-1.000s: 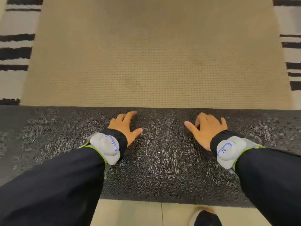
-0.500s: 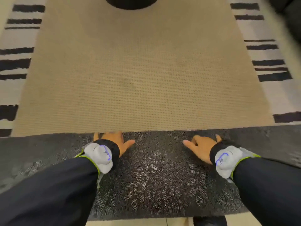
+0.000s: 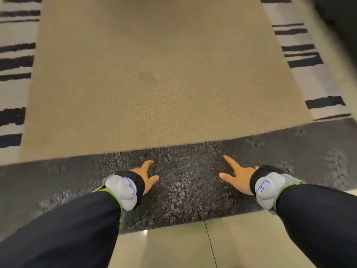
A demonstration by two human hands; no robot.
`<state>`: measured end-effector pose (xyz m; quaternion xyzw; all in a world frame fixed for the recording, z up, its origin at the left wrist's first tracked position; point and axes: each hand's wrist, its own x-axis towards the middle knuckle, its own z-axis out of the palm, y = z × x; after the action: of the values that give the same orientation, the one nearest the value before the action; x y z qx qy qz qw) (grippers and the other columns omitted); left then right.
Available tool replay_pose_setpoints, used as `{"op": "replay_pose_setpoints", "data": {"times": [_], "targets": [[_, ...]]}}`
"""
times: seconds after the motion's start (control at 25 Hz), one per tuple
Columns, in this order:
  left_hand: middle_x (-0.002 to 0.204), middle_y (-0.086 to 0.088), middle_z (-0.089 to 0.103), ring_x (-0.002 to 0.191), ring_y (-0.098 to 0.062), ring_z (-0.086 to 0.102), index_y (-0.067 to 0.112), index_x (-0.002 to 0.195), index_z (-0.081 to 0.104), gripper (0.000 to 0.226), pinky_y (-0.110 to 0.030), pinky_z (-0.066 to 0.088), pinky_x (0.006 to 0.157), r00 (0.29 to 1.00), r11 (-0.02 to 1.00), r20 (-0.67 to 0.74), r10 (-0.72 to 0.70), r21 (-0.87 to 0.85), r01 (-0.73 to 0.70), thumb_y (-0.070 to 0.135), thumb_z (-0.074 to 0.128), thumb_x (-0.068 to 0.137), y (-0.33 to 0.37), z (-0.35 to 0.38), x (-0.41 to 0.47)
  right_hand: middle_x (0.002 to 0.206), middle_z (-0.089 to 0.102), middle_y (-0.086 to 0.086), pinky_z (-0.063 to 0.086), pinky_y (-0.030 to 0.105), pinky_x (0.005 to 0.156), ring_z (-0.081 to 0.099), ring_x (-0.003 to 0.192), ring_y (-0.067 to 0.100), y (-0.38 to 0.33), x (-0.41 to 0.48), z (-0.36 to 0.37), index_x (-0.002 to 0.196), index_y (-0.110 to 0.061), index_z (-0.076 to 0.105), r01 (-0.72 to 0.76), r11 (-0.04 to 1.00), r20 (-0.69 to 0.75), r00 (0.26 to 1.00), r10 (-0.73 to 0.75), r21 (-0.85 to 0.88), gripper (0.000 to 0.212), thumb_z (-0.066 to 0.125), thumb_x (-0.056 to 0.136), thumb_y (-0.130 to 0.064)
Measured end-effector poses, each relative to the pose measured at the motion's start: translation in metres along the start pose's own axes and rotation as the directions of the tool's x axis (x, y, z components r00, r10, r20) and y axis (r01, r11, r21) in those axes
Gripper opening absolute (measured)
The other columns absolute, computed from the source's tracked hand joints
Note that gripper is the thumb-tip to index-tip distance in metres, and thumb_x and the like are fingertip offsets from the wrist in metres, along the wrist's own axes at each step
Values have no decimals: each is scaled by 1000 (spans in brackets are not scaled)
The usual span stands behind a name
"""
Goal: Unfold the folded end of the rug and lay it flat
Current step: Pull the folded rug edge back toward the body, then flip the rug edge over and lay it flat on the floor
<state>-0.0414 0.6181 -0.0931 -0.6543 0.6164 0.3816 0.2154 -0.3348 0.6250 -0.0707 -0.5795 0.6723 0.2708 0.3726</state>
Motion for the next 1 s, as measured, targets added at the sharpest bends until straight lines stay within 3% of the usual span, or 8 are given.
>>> {"op": "replay_pose_setpoints", "data": {"times": [0.08,0.16,0.24,0.32,0.44,0.56,0.72,1.0], "targets": [[71,-6,63,65,-24,63,34,151,8,72,-27,47,56,997,999,-71,-27,-47,24,41,49,92,2,-2,5,68,65,4,49,32,60,61,59,24,-1,10,-5,149,-37,-15,19,1000,-64,998,-19,1,82,39,91,-58],[61,-4,57,68,-27,67,36,151,-2,82,-26,49,59,992,998,-113,-54,-43,49,39,53,90,2,-6,10,60,56,2,34,26,46,54,54,21,-2,22,-9,150,-33,-17,37,999,-164,986,-35,6,87,47,92,-48],[65,-4,64,65,-20,70,35,150,-9,89,-24,54,67,994,995,-69,-83,-61,79,40,56,89,-3,-9,17,73,65,7,38,27,52,63,67,26,-1,34,-15,151,-32,-13,36,999,-179,983,-38,-16,88,51,91,-45],[72,-6,72,40,-9,58,33,150,-12,93,-18,49,52,990,982,-57,-132,-145,122,40,57,88,-9,-6,24,67,60,6,41,28,52,62,62,23,2,44,-18,151,-33,-7,46,999,-180,982,-50,-28,88,55,89,-45],[84,-15,77,36,-9,52,30,148,10,79,-19,47,53,966,953,-125,-225,-236,191,40,58,87,-20,-3,31,77,59,6,47,32,61,68,80,30,7,58,-19,147,-36,13,43,999,-219,975,-48,-31,77,59,86,-45],[98,-17,69,73,-26,68,24,137,33,63,-29,50,73,936,963,-238,-260,-136,233,42,61,84,-23,-8,28,121,53,14,49,38,73,62,99,36,8,63,-20,136,-30,31,12,996,-255,967,-32,-83,65,61,83,-50],[130,-14,39,109,-34,55,13,119,50,51,-36,43,93,922,970,-300,-243,-54,238,38,69,79,-24,-17,22,135,32,9,50,43,86,46,119,32,7,59,-21,117,-17,52,53,991,-307,948,-88,-123,49,68,80,-45],[85,-8,62,74,-25,56,10,126,44,43,-26,38,64,970,980,-145,-197,-10,198,29,59,89,-19,-3,-11,122,57,8,48,39,90,57,110,31,14,32,-13,123,-16,52,56,989,-143,987,-76,-140,52,62,83,-48]]}}
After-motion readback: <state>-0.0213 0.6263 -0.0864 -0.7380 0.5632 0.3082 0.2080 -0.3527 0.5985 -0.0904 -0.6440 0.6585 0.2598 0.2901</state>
